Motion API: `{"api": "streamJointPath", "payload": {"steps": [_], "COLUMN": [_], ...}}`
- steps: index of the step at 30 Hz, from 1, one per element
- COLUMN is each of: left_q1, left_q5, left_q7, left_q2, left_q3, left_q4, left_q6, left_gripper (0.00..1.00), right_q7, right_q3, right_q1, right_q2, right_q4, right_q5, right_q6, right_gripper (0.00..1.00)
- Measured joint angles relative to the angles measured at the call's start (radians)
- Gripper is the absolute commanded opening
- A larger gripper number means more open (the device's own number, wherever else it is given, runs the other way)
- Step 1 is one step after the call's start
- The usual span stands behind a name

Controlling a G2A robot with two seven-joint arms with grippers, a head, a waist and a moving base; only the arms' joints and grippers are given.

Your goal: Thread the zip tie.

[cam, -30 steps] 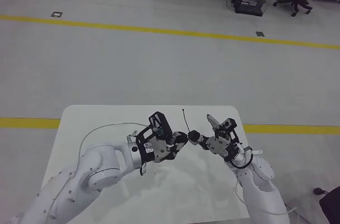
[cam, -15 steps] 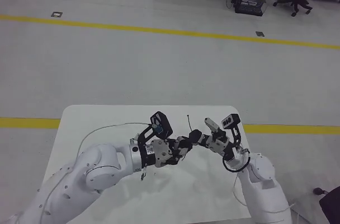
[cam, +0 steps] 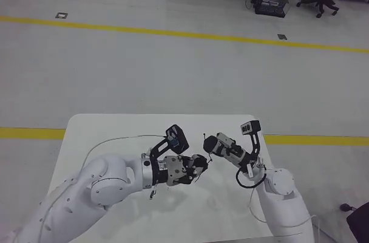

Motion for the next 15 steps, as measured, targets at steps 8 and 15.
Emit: {"api": "streamJointPath", "payload": {"steps": [8, 15], "left_q1": [0.001, 0.005], "left_q5": [-0.026, -0.028], "left_q7": [-0.011, -0.016], "left_q2": [0.008, 0.015], "left_q3": [0.001, 0.006], "left_q4": [-0.014, -0.021], "left_q6": [-0.002, -0.002], "left_gripper": [0.00, 0.00], "right_q7": [0.026, 0.030], "right_q3": [-0.035, -0.041], "right_q1": [0.024, 0.032], "right_q2": [-0.005, -0.008], "right_q4": [0.039, 0.034], "right_q5": [0.028, 0.031], "right_q6": [-0.044, -0.043], "right_gripper": [0.36, 0.18]}}
